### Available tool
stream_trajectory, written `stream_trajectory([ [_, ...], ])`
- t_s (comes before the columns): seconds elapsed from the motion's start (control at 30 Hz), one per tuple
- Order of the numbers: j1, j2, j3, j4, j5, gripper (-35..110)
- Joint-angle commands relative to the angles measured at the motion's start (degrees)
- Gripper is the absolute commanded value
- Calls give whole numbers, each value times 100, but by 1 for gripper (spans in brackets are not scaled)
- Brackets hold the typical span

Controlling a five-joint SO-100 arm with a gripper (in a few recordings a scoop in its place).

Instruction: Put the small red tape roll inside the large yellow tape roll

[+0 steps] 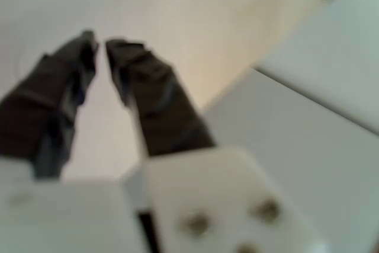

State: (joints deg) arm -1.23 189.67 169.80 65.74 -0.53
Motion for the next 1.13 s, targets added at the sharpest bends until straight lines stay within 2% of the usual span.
stream_trajectory([
  [0.0, -369, 149, -9, 246, 237, 0],
  [0.3, -650, 149, 870, 519, 325, 0],
  [1.1, -88, 149, 879, 545, 325, 0],
])
